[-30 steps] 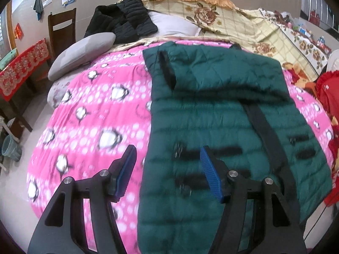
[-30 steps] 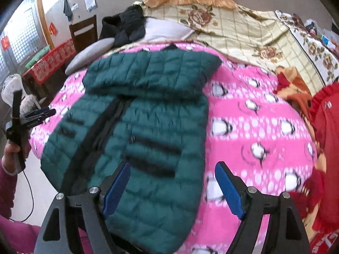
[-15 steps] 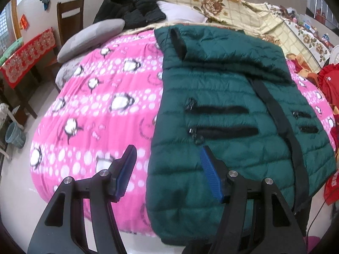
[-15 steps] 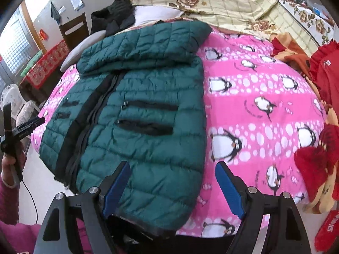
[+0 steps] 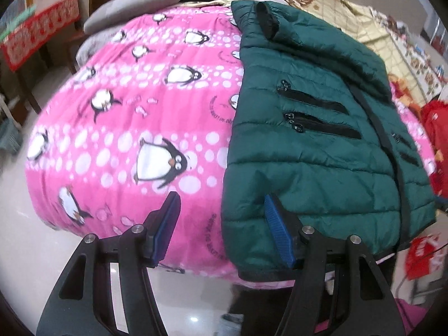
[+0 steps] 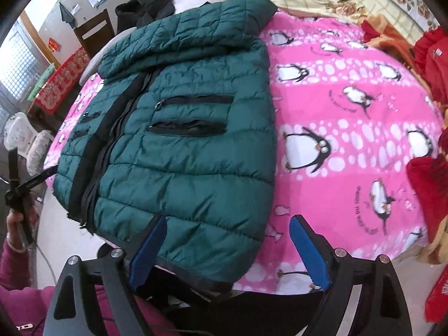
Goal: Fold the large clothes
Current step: 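Move both open grippers to the jacket's hem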
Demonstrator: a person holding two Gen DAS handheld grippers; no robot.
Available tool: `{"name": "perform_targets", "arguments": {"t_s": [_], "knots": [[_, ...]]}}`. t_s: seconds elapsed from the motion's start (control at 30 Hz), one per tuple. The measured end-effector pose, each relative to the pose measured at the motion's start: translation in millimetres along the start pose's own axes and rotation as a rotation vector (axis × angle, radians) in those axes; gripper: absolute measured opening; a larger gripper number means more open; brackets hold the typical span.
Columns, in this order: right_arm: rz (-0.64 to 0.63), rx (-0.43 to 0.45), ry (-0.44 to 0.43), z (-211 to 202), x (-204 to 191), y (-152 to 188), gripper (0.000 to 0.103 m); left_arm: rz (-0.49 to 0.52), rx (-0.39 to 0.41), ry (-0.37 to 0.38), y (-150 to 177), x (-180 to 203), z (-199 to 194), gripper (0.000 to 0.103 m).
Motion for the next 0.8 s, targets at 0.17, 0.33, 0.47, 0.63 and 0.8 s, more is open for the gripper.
{"name": "perform_targets", "arguments": {"t_s": [0.17,0.33,0.47,0.63,0.8], "knots": [[-0.009,-0.022,-0.054,8,-9,0,0.091,-0.032,-0.034,0.087,8,3,10,0.062],[-0.014,-0.045,-0.073,17,-13,2,0.091,-0.042,-0.044,0.107,8,7,16,0.062],[-0.015,-0.059,-0.087,19,-12,2,0.092,-0.057,-0.029,0.097,-1,0,12,0.062],[-0.013,-0.065,-0.103,22,-12,0,0.092,-0.039,-0.058,0.104,0,0,17,0.062],[-0.011,-0.07,-0.114,25,-13,-3,0.093,-0.031,-0.054,0.111,8,4,21,0.066]]}}
Point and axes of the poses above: each gripper's, at about its wrist camera, not at the fingertips, and z roughly the way its jaws point, x to its right, y to its underside, the point moved 3 cm from there along z, roughly the way its jaws point, and after that the axes turned 5 degrees about y, right-handed, at the moved point
